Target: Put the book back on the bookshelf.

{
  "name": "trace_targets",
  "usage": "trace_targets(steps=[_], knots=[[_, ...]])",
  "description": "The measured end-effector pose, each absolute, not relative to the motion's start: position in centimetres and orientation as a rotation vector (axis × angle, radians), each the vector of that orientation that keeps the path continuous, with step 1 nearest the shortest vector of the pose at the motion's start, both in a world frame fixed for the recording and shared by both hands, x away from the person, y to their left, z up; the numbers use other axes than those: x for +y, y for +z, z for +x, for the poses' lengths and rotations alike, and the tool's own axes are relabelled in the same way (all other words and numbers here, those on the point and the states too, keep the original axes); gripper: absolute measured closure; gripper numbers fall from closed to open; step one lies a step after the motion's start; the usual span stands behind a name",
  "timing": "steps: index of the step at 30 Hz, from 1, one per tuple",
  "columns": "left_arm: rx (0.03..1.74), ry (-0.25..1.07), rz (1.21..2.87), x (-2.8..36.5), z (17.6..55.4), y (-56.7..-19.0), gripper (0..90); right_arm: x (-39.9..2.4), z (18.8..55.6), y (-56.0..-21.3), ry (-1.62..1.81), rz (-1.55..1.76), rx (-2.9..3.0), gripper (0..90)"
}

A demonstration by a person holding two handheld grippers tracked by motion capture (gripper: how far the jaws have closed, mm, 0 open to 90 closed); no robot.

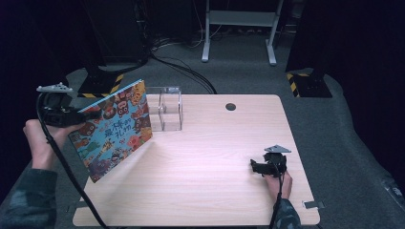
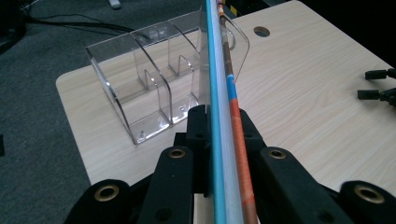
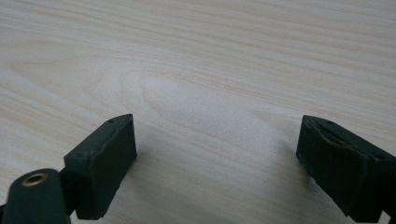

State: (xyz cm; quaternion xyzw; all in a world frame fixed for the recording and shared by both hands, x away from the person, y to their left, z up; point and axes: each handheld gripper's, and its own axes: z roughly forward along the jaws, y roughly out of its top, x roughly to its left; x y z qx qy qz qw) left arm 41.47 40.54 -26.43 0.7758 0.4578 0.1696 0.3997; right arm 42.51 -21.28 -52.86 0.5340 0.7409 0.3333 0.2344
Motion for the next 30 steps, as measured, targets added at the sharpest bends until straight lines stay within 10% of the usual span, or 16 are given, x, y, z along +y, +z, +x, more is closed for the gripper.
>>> trace_targets(steps=[30], knots=[[1.294, 0.521, 1.877, 42.7, 41.3, -26.5, 81.2, -21.3, 42.5, -52.8, 0.913, 1.467, 2.033, 11.6]])
